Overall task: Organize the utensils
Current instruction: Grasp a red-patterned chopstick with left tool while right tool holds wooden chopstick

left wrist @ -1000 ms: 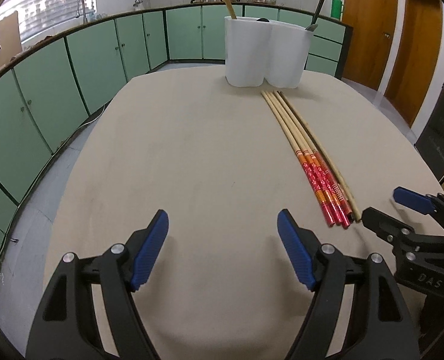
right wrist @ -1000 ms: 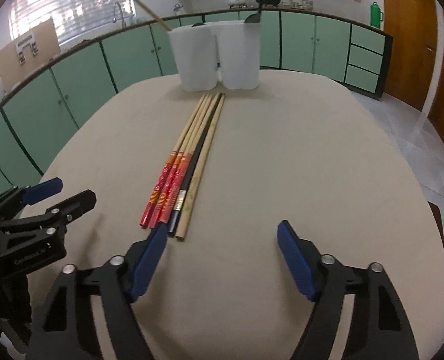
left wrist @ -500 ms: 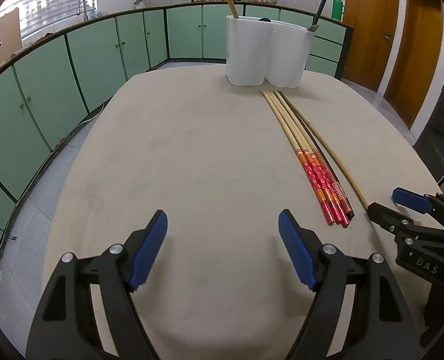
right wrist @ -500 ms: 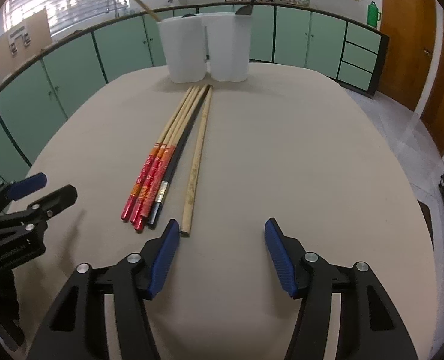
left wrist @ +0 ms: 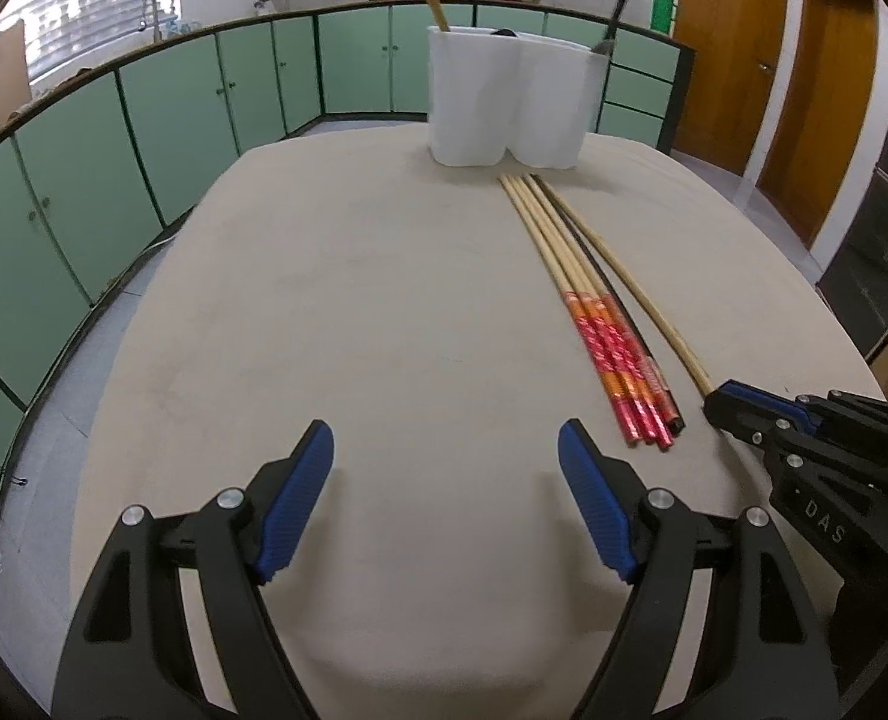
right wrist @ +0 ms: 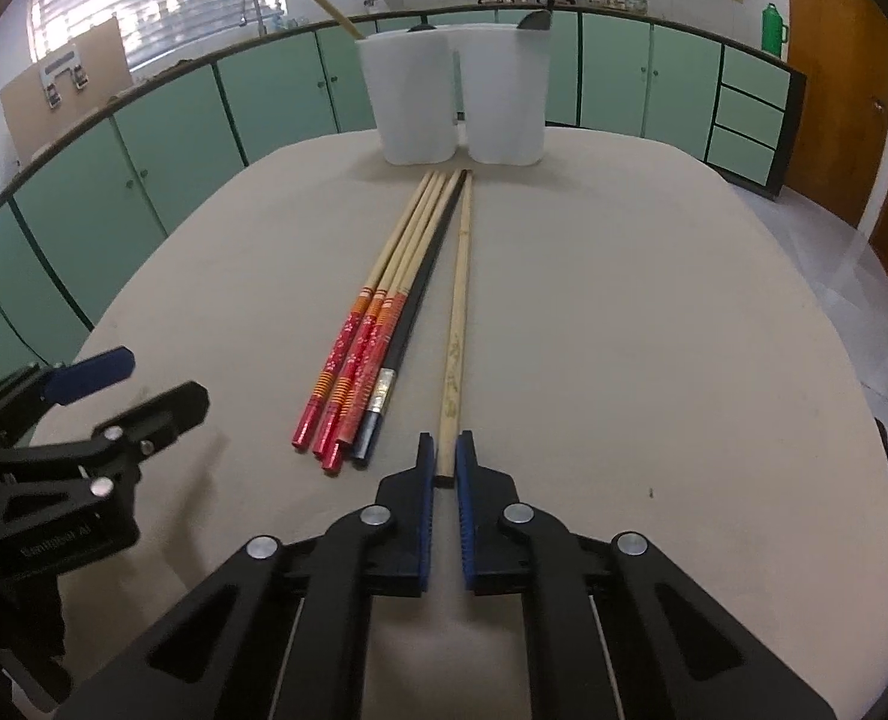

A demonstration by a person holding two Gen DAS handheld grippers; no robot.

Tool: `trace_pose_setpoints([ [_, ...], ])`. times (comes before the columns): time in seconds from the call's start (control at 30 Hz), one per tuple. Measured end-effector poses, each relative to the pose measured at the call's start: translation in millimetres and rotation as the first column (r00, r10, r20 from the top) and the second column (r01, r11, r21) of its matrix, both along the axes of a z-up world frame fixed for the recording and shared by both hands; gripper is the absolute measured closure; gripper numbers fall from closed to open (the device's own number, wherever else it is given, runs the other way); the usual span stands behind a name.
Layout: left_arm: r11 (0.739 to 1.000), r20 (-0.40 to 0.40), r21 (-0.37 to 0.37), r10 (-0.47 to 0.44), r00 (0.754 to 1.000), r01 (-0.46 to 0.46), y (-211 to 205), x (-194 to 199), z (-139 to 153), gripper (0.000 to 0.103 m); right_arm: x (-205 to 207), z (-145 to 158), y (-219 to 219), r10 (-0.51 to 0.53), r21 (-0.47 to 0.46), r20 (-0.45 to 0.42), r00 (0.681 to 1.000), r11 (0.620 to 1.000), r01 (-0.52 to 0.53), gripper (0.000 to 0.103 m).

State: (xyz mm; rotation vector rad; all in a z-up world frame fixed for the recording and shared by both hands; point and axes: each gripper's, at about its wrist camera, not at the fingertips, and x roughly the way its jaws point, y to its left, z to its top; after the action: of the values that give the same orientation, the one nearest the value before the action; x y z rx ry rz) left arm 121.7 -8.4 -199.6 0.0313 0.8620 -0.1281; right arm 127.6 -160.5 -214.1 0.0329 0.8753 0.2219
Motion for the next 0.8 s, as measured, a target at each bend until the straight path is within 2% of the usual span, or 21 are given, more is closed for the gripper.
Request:
trace_pose_setpoints([
  [0.2, 0.999, -0.014, -0.007, -0.051, 0.999, 0.051, -21.7, 0.4, -2.7, 0.028, -2.5, 0.0, -22.3, -0.053, -0.024, 0.005, 0.999, 0.998, 0.053, 0.096],
  [0.4, 0.998, -0.035, 0.02, -0.067, 0.997, 0.068, -39.0, 5.2, -11.5, 0.028, -0.9, -1.6, -34.5, -0.066, -0.01, 0.004, 0.998, 0.998, 0.066, 0.096],
  [0.63, 0.998, -0.053, 0.047, -0.044, 0.998, 0.047, -45.0, 14.7, -15.3, 0.026, -1.6, -2.5, -37.8, -0.065, 0.009, 0.002, 0.998, 0.998, 0.065, 0.096],
  [0.8, 0.998, -0.053, 0.059, 0.019, 0.998, -0.015, -33.5, 14.9, -13.4, 0.026, -1.5, -2.7, -37.9, -0.064, 0.018, -0.001, 0.998, 0.998, 0.064, 0.096],
])
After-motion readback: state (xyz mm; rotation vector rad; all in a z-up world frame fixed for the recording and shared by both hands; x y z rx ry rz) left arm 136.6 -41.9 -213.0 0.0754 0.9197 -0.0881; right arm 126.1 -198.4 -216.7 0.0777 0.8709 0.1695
